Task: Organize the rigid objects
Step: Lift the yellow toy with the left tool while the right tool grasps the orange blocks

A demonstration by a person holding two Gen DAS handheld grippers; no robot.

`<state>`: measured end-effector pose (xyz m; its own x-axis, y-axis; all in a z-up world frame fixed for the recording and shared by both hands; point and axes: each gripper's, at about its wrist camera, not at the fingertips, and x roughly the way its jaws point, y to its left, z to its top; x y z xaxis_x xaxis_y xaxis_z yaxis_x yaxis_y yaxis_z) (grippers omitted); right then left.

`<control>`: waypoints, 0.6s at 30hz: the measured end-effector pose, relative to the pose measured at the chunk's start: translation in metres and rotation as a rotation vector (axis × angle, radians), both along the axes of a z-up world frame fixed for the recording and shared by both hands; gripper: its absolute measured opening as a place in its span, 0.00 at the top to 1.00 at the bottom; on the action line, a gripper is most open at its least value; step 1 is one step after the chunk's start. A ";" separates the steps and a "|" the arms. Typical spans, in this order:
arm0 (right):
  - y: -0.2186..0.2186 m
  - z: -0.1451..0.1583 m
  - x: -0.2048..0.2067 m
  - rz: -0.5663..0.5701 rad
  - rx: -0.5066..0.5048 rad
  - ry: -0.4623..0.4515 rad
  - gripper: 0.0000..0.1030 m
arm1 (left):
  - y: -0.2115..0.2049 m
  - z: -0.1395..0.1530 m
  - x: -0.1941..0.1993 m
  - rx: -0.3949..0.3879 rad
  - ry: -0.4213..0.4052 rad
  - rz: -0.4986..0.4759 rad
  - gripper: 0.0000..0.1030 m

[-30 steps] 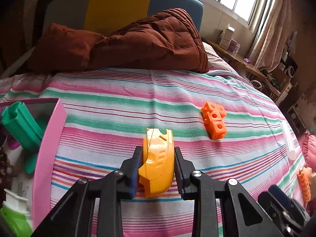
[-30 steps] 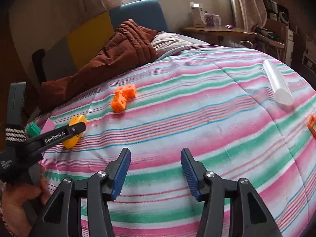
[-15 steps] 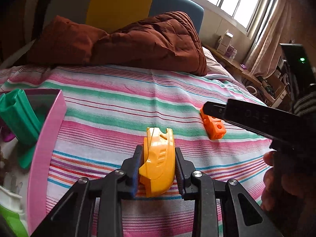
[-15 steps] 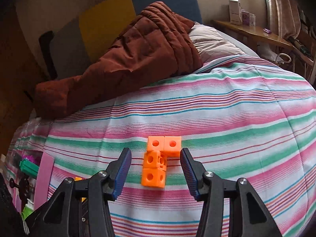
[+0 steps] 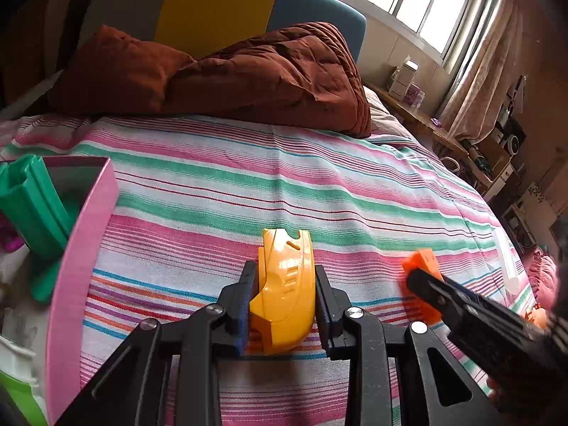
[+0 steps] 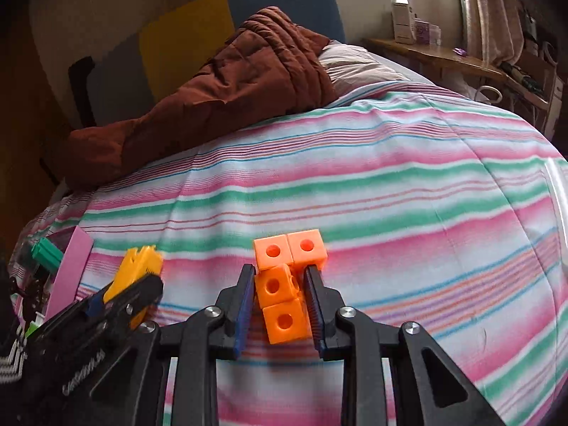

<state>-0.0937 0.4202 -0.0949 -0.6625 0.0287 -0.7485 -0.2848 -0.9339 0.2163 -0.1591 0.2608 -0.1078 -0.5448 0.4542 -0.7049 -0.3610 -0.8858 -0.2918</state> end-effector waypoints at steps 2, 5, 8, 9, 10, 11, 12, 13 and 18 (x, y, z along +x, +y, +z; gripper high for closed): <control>-0.005 0.003 0.025 -0.018 -0.008 0.008 0.74 | -0.001 0.000 -0.001 0.011 -0.006 0.000 0.70; -0.016 0.007 0.061 -0.049 0.001 0.036 0.74 | -0.002 0.000 -0.002 0.024 -0.016 0.000 0.70; -0.029 0.010 0.085 -0.093 0.043 0.076 0.74 | -0.001 0.003 -0.001 0.017 -0.022 0.000 0.71; -0.031 0.011 0.088 -0.103 0.066 0.092 0.74 | 0.001 0.004 -0.001 0.001 -0.023 -0.003 0.71; -0.033 0.012 0.089 -0.110 0.084 0.103 0.74 | 0.003 0.006 0.001 -0.020 -0.023 -0.011 0.71; -0.034 0.012 0.089 -0.112 0.094 0.103 0.74 | 0.004 0.008 0.004 -0.038 -0.021 -0.022 0.71; -0.034 0.010 0.088 -0.112 0.096 0.099 0.74 | 0.004 0.010 0.008 -0.044 -0.023 -0.031 0.71; -0.033 0.009 0.087 -0.113 0.095 0.092 0.74 | 0.002 0.012 0.013 -0.037 -0.027 -0.039 0.71; -0.022 -0.001 0.084 -0.149 0.050 0.066 0.74 | -0.014 0.021 0.045 -0.003 -0.031 -0.060 0.71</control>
<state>-0.0096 0.3981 -0.0957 -0.6961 0.1665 -0.6984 -0.4071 -0.8927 0.1930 -0.1139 0.2464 -0.0866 -0.4946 0.4828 -0.7227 -0.4041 -0.8639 -0.3006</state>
